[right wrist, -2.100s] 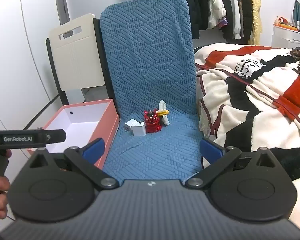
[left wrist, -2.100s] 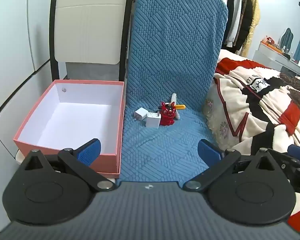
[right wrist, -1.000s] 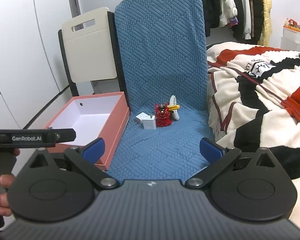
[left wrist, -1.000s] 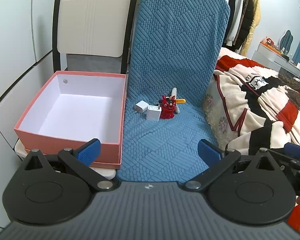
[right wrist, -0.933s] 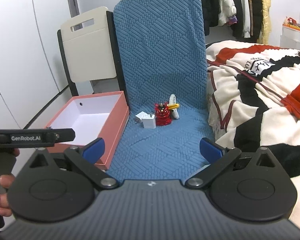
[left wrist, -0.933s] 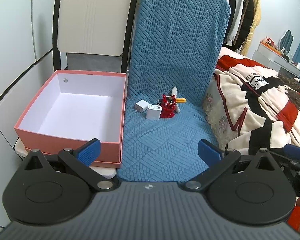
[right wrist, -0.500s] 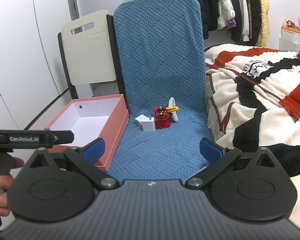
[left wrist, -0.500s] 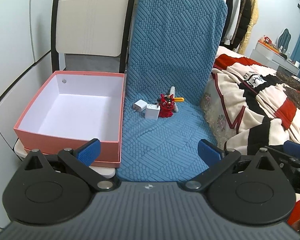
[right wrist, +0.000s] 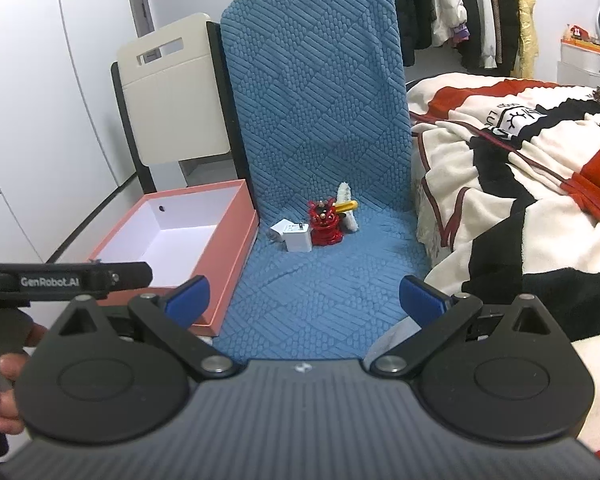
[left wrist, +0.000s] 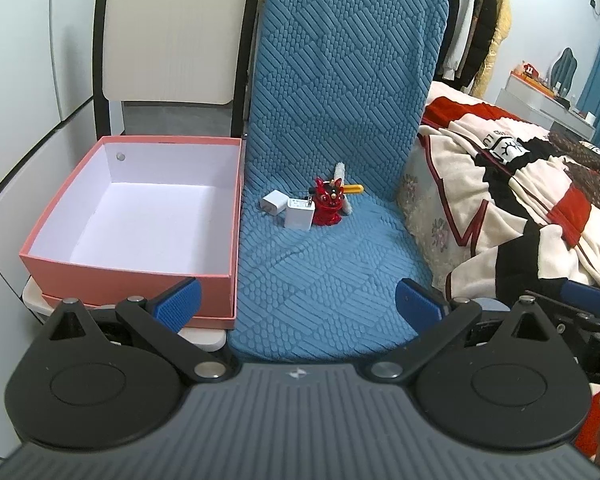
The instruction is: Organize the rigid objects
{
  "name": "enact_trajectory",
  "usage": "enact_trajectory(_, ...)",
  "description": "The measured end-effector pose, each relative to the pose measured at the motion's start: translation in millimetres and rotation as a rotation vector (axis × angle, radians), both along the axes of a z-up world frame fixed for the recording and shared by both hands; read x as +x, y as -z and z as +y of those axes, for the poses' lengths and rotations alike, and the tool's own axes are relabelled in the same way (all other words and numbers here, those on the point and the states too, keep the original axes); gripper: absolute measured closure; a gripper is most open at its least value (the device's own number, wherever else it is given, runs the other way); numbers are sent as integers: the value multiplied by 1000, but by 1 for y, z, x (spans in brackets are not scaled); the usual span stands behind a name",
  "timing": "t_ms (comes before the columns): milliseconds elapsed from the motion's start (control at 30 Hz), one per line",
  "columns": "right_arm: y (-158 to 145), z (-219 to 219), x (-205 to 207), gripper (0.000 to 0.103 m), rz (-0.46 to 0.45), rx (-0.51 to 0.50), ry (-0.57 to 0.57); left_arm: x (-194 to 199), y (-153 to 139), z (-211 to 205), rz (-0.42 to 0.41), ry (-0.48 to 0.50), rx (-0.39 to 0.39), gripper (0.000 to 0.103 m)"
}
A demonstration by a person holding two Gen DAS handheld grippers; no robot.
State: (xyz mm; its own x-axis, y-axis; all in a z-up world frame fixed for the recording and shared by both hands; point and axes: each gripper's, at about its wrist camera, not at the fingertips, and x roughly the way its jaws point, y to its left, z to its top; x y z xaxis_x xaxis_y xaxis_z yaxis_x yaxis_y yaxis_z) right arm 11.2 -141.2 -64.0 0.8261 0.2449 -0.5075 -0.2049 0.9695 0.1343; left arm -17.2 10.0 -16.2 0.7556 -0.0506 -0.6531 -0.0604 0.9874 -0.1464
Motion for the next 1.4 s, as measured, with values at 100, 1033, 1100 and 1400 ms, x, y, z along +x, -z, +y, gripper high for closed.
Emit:
enact_trajectory(100, 2, 0, 3, 0, 8, 3, 9, 4, 3, 0, 5, 3, -3, 0)
enact_trajectory(1033, 20, -18, 23, 0, 56, 41, 45, 33, 30, -6, 49, 15, -18, 0)
enact_trajectory(1100, 22, -22, 24, 0, 61, 45, 57, 35, 33, -8, 56, 15, -18, 0)
enact_trajectory(1400, 37, -32, 44, 0, 84, 65, 69, 59, 50, -16, 82, 34, -16, 0)
